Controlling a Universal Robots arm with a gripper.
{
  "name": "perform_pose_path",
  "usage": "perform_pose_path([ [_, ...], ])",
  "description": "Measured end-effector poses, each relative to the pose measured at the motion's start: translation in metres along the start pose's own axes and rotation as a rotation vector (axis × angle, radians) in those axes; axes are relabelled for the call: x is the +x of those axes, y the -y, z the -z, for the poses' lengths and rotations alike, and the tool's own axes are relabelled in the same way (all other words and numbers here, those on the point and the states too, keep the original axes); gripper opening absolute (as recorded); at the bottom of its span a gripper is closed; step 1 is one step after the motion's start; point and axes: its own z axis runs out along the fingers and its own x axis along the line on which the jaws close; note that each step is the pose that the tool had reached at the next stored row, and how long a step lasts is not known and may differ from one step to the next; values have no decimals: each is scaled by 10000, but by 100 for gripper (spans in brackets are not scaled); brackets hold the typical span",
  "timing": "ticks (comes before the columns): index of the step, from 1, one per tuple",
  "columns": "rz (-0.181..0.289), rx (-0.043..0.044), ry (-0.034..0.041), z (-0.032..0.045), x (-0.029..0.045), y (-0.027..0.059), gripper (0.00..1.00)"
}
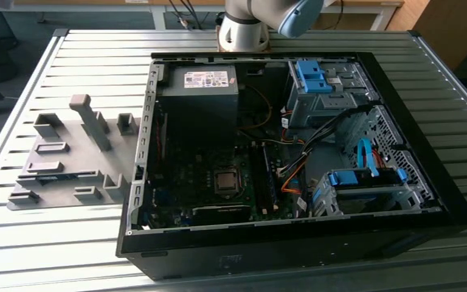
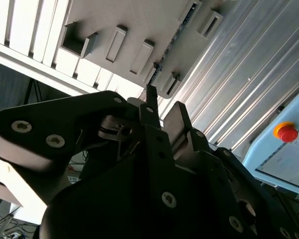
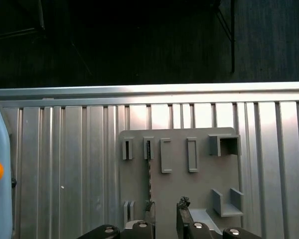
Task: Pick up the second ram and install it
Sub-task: 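Pick up the second ram and move it above second insertion slot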
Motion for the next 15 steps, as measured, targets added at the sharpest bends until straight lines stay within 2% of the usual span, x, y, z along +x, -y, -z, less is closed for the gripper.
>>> perform_pose_path([
  [2, 0, 4, 0, -5, 0, 0, 32],
  [3, 0, 5, 1, -8, 1, 0, 38],
  [9, -1, 4, 0, -65, 12, 3, 38],
  [15, 0, 5, 0, -167, 16, 8, 38],
])
